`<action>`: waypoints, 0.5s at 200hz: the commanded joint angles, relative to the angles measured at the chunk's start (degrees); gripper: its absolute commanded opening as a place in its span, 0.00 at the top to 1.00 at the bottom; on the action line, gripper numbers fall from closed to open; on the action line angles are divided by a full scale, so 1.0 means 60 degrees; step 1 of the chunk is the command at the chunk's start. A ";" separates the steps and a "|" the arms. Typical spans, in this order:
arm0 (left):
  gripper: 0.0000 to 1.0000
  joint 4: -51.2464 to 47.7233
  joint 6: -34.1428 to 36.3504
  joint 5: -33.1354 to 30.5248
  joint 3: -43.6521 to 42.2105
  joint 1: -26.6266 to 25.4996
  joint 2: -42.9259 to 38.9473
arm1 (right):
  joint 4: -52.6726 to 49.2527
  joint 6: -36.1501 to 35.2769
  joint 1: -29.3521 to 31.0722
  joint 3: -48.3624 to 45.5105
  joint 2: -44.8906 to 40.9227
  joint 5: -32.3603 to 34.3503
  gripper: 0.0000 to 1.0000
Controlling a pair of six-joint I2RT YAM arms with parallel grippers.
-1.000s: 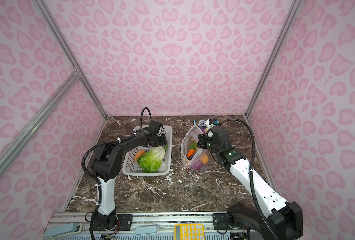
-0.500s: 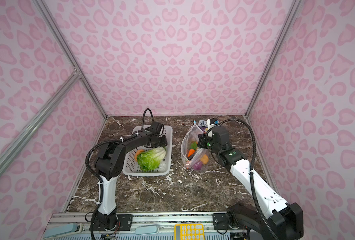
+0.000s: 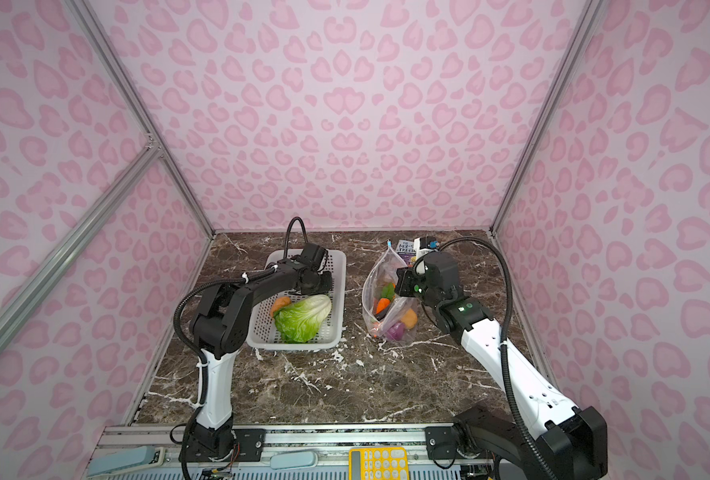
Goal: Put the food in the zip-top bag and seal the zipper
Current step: 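Lower the left gripper onto the green pepper and close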
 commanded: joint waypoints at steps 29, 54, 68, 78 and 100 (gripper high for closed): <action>0.84 0.0161 -0.0209 0.0166 -0.0299 -0.0007 -0.0941 | 0.0027 -0.0014 0.0013 -0.0024 -0.0059 0.0100 1.00; 0.89 0.0407 -0.0290 0.0271 -0.0409 -0.0007 -0.1539 | 0.0030 0.0001 0.0013 -0.0011 -0.0028 0.0069 1.00; 0.90 0.0539 -0.0333 0.0291 -0.0461 -0.0007 -0.1857 | 0.0030 0.0006 0.0018 0.0011 -0.0021 0.0063 1.00; 0.90 0.0628 -0.0363 0.0304 -0.0483 -0.0007 -0.2078 | 0.0016 0.0003 0.0022 0.0026 -0.0028 0.0058 1.00; 0.90 0.0805 -0.0409 0.0392 -0.0514 -0.0007 -0.2560 | 0.0018 0.0007 0.0024 0.0052 -0.0038 0.0069 1.00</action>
